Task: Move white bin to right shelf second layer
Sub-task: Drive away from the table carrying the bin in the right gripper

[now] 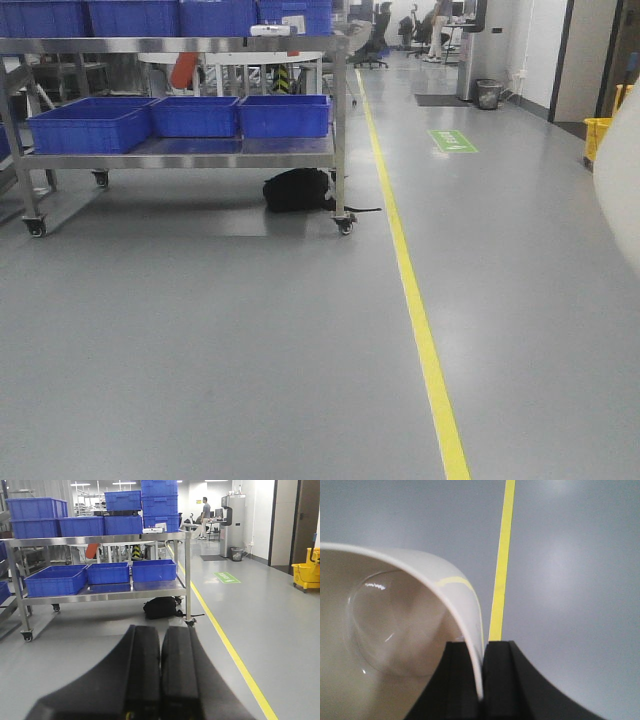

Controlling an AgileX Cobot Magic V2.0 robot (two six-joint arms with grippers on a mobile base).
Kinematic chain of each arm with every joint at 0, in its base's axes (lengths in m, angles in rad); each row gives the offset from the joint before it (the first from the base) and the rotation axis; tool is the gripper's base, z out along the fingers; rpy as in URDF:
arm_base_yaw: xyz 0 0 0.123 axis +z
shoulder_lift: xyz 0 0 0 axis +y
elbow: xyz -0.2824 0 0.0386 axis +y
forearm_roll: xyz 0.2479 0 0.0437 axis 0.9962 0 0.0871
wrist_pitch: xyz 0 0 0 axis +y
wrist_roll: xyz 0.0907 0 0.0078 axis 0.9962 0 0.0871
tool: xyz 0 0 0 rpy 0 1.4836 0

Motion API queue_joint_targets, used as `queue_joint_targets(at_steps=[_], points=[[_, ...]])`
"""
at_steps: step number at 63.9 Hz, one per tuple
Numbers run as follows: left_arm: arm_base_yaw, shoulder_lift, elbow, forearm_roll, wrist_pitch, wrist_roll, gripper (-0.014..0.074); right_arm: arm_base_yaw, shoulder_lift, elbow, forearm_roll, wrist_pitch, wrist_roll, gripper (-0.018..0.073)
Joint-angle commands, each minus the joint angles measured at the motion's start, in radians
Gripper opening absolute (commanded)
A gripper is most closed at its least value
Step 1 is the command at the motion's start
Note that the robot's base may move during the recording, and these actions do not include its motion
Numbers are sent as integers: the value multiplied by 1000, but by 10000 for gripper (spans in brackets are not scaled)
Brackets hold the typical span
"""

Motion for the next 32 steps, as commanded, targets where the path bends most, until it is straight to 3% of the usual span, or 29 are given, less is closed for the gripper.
queue_joint_targets(at_steps=[1, 32], points=[[0, -15, 33, -3, -84, -7, 85, -4, 1, -27, 13, -83, -4, 88], [0, -15, 33, -3, -84, -7, 85, -4, 2, -27, 13, -83, -4, 88]])
